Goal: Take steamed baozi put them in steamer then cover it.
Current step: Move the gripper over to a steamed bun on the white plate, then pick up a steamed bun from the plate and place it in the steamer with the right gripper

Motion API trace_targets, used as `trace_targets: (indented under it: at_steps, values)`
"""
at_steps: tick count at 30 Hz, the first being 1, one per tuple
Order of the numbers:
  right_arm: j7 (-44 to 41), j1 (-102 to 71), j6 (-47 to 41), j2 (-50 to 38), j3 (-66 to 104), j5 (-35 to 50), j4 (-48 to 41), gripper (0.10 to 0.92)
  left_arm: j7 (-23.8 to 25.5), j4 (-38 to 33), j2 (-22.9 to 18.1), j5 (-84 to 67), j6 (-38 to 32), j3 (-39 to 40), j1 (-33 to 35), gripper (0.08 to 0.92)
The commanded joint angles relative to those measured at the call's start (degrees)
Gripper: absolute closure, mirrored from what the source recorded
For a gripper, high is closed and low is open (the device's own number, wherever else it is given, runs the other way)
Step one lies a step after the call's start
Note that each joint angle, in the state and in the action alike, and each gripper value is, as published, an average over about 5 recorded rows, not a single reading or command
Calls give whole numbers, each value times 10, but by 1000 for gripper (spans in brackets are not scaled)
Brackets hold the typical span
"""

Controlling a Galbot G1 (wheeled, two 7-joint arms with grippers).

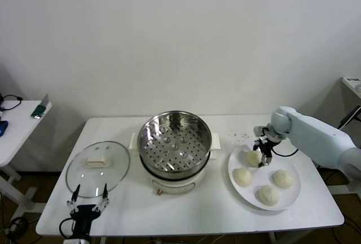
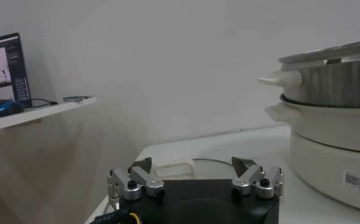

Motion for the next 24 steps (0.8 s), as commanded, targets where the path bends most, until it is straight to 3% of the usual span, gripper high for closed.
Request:
trace_targets:
  at_steps: [1,16,24]
  values:
    - [1,1,1,4,-5,-1,-3,299,0,0,0,1,-1,0,0,177]
    - [1,43,13,-11,-18,21,25,321,-1,-1,-1,-5,-2,0,3,177]
    - [-8,222,82,-4,-158,84,77,321,1,-5,1,-7,-2,-1,9,177]
